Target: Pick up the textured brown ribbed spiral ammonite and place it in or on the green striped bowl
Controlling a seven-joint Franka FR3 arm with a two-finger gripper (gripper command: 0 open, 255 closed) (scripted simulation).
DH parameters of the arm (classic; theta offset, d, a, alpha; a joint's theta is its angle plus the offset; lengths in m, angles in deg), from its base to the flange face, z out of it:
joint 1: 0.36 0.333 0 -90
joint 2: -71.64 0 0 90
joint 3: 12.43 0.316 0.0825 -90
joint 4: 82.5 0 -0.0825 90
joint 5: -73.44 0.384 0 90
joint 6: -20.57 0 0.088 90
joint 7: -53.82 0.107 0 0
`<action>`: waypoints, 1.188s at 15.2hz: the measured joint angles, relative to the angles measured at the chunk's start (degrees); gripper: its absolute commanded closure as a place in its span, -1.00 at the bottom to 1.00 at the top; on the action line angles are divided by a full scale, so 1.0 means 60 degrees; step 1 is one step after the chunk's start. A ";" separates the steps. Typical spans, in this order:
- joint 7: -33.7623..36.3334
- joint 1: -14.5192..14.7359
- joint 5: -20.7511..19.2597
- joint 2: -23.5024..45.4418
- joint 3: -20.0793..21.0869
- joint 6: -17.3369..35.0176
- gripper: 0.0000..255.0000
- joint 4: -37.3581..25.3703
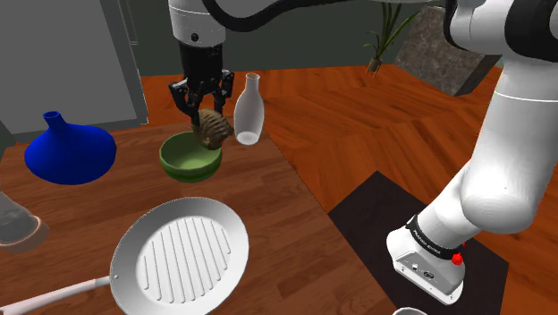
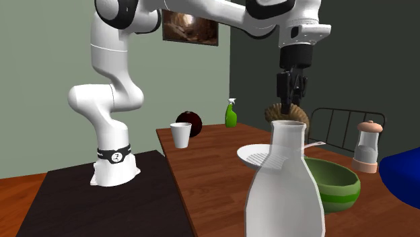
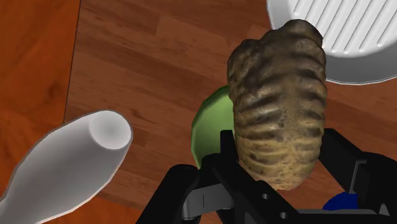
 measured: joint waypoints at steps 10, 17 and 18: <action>-0.0029 0.0885 -0.0971 0.2259 -0.0483 -0.0651 1.00 -0.2728; 0.0075 0.0744 -0.1053 0.2334 -0.0534 0.0213 1.00 -0.1897; 0.0097 0.0747 -0.1075 0.2371 -0.0547 0.0314 1.00 -0.1829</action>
